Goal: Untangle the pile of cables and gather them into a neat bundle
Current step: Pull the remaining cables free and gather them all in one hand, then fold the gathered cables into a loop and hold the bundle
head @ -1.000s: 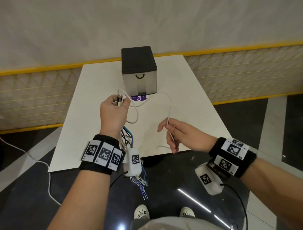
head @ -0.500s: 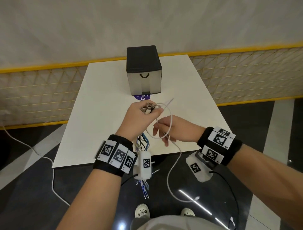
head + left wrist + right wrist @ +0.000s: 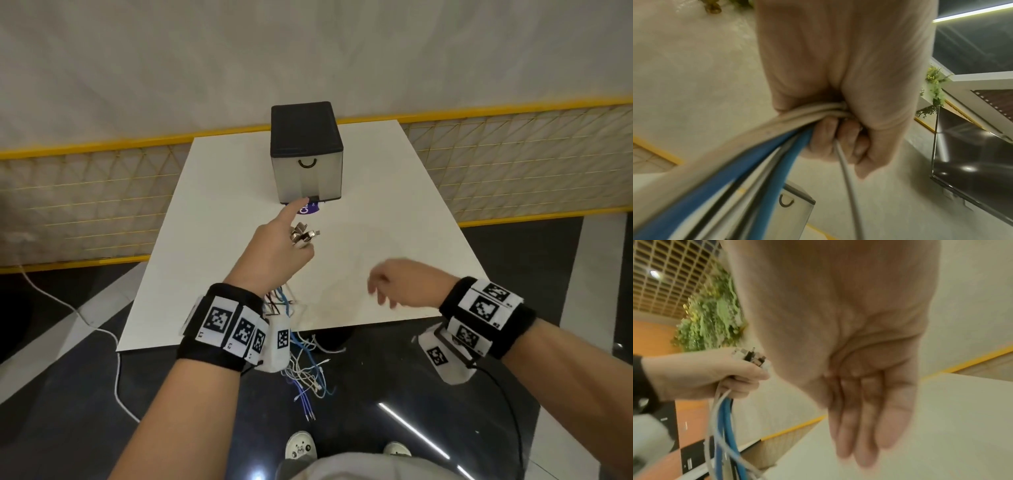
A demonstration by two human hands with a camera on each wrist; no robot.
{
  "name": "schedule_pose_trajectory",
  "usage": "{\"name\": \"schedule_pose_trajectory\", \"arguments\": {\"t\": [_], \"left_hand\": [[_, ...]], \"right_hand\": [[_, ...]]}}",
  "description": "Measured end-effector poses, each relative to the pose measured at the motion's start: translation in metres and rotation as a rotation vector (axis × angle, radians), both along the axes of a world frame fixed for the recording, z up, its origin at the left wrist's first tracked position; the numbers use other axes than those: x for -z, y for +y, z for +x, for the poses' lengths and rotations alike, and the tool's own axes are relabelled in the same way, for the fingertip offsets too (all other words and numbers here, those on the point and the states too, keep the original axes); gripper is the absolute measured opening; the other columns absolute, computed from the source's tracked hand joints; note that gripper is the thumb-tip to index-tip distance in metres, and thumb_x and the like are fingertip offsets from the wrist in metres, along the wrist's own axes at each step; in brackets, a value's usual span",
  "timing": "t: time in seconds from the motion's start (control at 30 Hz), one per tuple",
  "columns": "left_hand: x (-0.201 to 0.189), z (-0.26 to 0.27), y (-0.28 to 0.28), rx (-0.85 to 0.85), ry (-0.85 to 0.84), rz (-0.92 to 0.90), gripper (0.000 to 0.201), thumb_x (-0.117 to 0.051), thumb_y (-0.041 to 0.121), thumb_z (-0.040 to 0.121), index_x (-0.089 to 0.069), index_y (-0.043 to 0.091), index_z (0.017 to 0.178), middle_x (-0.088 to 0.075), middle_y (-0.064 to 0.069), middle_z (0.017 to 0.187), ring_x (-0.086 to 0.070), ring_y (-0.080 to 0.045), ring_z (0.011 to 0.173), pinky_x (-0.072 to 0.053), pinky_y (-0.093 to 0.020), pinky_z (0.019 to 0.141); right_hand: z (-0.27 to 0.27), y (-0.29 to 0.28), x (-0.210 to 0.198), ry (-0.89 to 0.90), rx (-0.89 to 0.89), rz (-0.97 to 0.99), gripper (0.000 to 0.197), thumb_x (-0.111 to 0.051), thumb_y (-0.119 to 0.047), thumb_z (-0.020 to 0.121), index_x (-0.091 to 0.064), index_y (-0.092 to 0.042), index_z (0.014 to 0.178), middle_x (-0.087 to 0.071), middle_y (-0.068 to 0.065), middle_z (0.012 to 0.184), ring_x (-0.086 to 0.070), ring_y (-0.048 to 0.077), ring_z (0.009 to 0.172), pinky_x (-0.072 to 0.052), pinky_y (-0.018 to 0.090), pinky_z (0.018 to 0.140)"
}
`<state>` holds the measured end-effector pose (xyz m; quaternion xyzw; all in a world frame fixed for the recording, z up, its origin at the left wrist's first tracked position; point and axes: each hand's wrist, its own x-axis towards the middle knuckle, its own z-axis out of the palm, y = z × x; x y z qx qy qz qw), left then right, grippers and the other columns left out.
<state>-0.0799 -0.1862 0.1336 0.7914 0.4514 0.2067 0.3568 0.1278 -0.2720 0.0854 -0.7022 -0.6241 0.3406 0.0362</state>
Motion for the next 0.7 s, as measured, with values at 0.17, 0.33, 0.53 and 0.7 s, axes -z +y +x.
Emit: {"name": "schedule_pose_trajectory", "arguments": {"t": [0.17, 0.33, 0.53, 0.7], "left_hand": [[-0.004, 0.02, -0.014, -0.035, -0.471, -0.046, 0.011, -0.07, 0.019, 0.089, -0.069, 0.021, 0.1, -0.064, 0.018, 0.079, -0.056, 0.005, 0.07, -0.042, -0.009, 0.067], [-0.011, 0.034, -0.018, -0.045, -0.57, -0.122, 0.014, -0.065, 0.034, 0.092, -0.063, 0.02, 0.09, -0.059, 0.014, 0.062, -0.053, -0.005, 0.058, -0.045, -0.024, 0.064], [-0.024, 0.022, -0.002, -0.042, -0.428, -0.058, 0.049, -0.045, 0.05, 0.098, -0.072, 0.013, 0.078, -0.071, 0.0, 0.078, -0.065, -0.006, 0.076, -0.05, -0.02, 0.076], [-0.041, 0.014, 0.008, 0.194, -0.322, 0.066, 0.022, -0.048, 0.038, 0.1, -0.065, 0.035, 0.114, -0.067, 0.015, 0.101, -0.061, 0.004, 0.098, -0.044, -0.013, 0.086]], "right_hand": [[-0.034, 0.019, -0.034, 0.47, -0.046, 0.329, 0.056, -0.07, -0.035, 0.084, -0.048, -0.019, 0.133, -0.059, -0.01, 0.124, -0.054, 0.001, 0.118, -0.041, 0.018, 0.101], [-0.068, 0.027, -0.035, 0.856, 0.029, 0.275, 0.023, -0.069, 0.004, 0.08, -0.058, 0.001, 0.1, -0.064, 0.01, 0.084, -0.064, 0.013, 0.078, -0.054, 0.026, 0.078], [-0.075, 0.031, -0.027, 0.647, 0.197, 0.318, 0.03, -0.057, -0.028, 0.094, -0.058, -0.012, 0.068, -0.045, 0.005, 0.052, -0.046, 0.015, 0.044, -0.043, 0.021, 0.047], [-0.074, 0.03, -0.03, 0.625, 0.225, 0.351, 0.038, -0.055, -0.033, 0.094, -0.047, -0.012, 0.063, -0.045, 0.001, 0.052, -0.042, 0.011, 0.04, -0.041, 0.02, 0.044]]}}
